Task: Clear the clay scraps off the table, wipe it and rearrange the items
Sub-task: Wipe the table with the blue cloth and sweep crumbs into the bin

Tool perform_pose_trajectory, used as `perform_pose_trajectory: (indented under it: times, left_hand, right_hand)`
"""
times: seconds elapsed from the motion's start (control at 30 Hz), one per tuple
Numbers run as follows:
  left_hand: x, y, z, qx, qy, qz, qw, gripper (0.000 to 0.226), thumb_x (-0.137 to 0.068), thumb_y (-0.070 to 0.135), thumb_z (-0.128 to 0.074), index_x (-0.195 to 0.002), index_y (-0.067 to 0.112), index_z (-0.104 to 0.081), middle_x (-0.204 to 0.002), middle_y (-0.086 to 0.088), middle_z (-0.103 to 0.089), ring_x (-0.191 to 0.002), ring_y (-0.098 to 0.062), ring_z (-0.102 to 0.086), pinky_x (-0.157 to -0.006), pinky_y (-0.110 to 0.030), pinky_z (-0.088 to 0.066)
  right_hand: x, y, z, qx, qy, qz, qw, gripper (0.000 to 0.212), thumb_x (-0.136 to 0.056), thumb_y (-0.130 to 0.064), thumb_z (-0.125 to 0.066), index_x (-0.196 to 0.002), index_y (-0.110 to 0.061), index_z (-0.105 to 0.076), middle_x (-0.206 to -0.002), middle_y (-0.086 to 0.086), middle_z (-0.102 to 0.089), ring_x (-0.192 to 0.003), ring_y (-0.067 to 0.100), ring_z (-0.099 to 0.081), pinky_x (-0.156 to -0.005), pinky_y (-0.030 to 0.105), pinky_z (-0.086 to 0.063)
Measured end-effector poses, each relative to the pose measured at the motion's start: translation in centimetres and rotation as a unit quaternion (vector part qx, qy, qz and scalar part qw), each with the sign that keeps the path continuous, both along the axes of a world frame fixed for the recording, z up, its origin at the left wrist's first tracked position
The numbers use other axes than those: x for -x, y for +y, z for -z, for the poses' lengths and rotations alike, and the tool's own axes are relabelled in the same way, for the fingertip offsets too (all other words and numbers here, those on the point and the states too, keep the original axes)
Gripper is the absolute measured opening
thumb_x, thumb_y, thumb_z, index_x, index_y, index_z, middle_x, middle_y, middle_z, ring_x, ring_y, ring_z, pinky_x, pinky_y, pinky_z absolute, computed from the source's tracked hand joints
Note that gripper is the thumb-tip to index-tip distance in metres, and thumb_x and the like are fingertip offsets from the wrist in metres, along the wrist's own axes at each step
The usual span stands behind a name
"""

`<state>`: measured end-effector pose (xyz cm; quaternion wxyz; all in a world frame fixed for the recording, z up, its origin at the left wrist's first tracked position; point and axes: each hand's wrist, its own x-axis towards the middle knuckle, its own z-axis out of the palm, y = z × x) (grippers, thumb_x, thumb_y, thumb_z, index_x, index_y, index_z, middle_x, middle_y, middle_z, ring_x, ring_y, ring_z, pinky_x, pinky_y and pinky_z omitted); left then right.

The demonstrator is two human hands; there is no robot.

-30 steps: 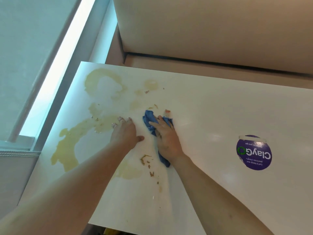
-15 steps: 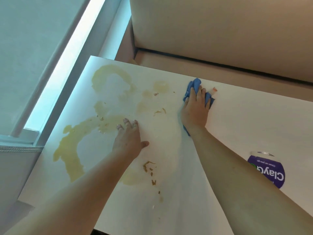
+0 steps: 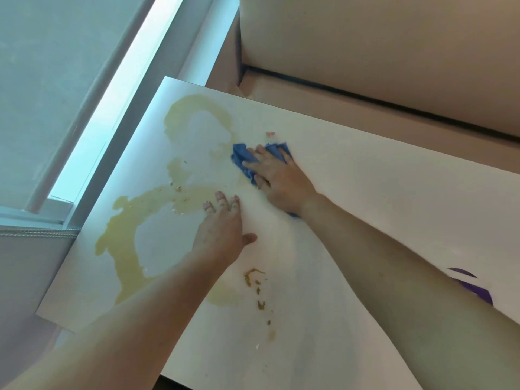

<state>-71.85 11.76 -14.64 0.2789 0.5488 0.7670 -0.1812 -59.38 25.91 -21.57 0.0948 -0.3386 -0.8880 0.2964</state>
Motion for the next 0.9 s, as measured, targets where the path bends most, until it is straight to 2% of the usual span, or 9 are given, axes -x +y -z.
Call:
perform_pose_trajectory:
  times: [0.1,0.23,0.4,0.47,0.53,0.67,0.73,0.8,0.9]
  left_hand:
    - [0.2,-0.1,0.2,-0.015,0.006,0.006,1.0,0.105,-0.094,0.062,-0.058,-0.165,0.013,0.002,-0.171,-0.019,0.005,-0.155,-0.044,-0.012,-0.122,-0.046,-0.029]
    - [0.7,-0.5,0.1,-0.041,-0.032,-0.014,0.999,0.104,-0.094,0.063,-0.059,-0.165,0.018,0.002,-0.172,-0.011,0.005,-0.158,-0.037,-0.009,-0.122,-0.044,-0.027]
    - [4.0,-3.0,-1.4,-0.158,-0.123,-0.143,0.969,0.08,-0.1,0.038,-0.062,-0.164,0.021,-0.017,-0.172,-0.002,-0.006,-0.155,-0.025,-0.024,-0.119,-0.04,-0.031]
    - [6.0,-5.1,-1.5,-0.233,-0.135,-0.188,0.944,0.069,-0.099,0.024,-0.065,-0.16,0.022,-0.032,-0.165,-0.004,-0.024,-0.141,-0.027,-0.046,-0.112,-0.042,-0.044]
    - [7.7,-7.3,-1.5,-0.296,-0.153,-0.233,0.913,0.06,-0.095,0.009,-0.065,-0.151,0.02,-0.047,-0.144,-0.003,-0.042,-0.113,-0.021,-0.065,-0.094,-0.039,-0.056]
    - [8.2,-11.1,-1.8,-0.306,-0.153,-0.288,0.894,0.046,-0.091,0.001,-0.061,-0.134,0.017,-0.064,-0.117,-0.004,-0.046,-0.076,-0.011,-0.064,-0.065,-0.018,-0.046]
    - [7.3,-12.9,-1.6,-0.287,-0.168,-0.283,0.9,0.039,-0.091,0.004,-0.068,-0.128,0.017,-0.067,-0.115,-0.004,-0.045,-0.073,-0.003,-0.06,-0.066,-0.015,-0.044]
    - [6.6,-14.3,-1.5,-0.272,-0.173,-0.267,0.908,0.035,-0.091,0.017,-0.076,-0.125,0.02,-0.069,-0.115,-0.001,-0.045,-0.074,-0.002,-0.06,-0.077,-0.021,-0.046]
    - [6.9,-15.9,-1.9,-0.268,-0.157,-0.242,0.919,0.034,-0.095,0.031,-0.071,-0.128,0.022,-0.068,-0.122,0.0,-0.045,-0.086,-0.011,-0.061,-0.089,-0.029,-0.05]
  right_hand:
    - [-1.4,-3.6,0.2,0.014,0.008,-0.01,1.0,0.044,-0.106,-0.025,-0.045,-0.149,-0.031,-0.05,-0.166,-0.011,-0.028,-0.156,0.008,-0.011,-0.124,0.037,-0.002]
    - [-2.5,-6.4,0.2,0.008,0.011,0.014,1.0,0.044,-0.106,-0.028,-0.044,-0.149,-0.031,-0.05,-0.165,-0.008,-0.03,-0.156,0.007,-0.012,-0.127,0.039,-0.003]
    - [-2.9,-10.2,0.0,0.02,0.013,0.029,0.999,0.043,-0.106,-0.026,-0.044,-0.148,-0.031,-0.052,-0.164,-0.009,-0.032,-0.155,0.005,-0.013,-0.127,0.04,-0.007]
    - [-2.9,-12.1,0.1,0.013,0.01,0.03,0.999,0.043,-0.107,-0.026,-0.043,-0.149,-0.031,-0.051,-0.165,-0.01,-0.031,-0.155,0.005,-0.011,-0.127,0.041,-0.008]
    - [-2.5,-14.2,0.1,0.016,0.014,0.039,0.999,0.042,-0.108,-0.026,-0.042,-0.149,-0.033,-0.05,-0.165,-0.012,-0.03,-0.155,0.002,-0.01,-0.127,0.041,-0.008]
    - [-0.6,-18.9,-0.1,0.044,0.033,0.063,0.997,0.042,-0.106,-0.024,-0.043,-0.146,-0.032,-0.055,-0.162,-0.013,-0.034,-0.154,0.003,-0.014,-0.127,0.042,-0.009]
    - [0.1,-20.6,-0.8,0.116,0.076,0.096,0.986,0.039,-0.106,-0.018,-0.045,-0.14,-0.029,-0.06,-0.159,-0.006,-0.042,-0.153,0.008,-0.023,-0.125,0.033,-0.017]
    - [-0.1,-20.9,-2.5,0.21,0.133,0.165,0.954,0.036,-0.106,-0.012,-0.048,-0.136,-0.025,-0.063,-0.147,0.0,-0.055,-0.142,0.009,-0.042,-0.108,0.012,-0.033]
    - [-2.5,-20.1,-5.6,0.25,0.177,0.249,0.919,0.031,-0.106,-0.009,-0.05,-0.13,-0.019,-0.067,-0.112,0.0,-0.07,-0.096,-0.01,-0.063,-0.082,0.006,-0.044]
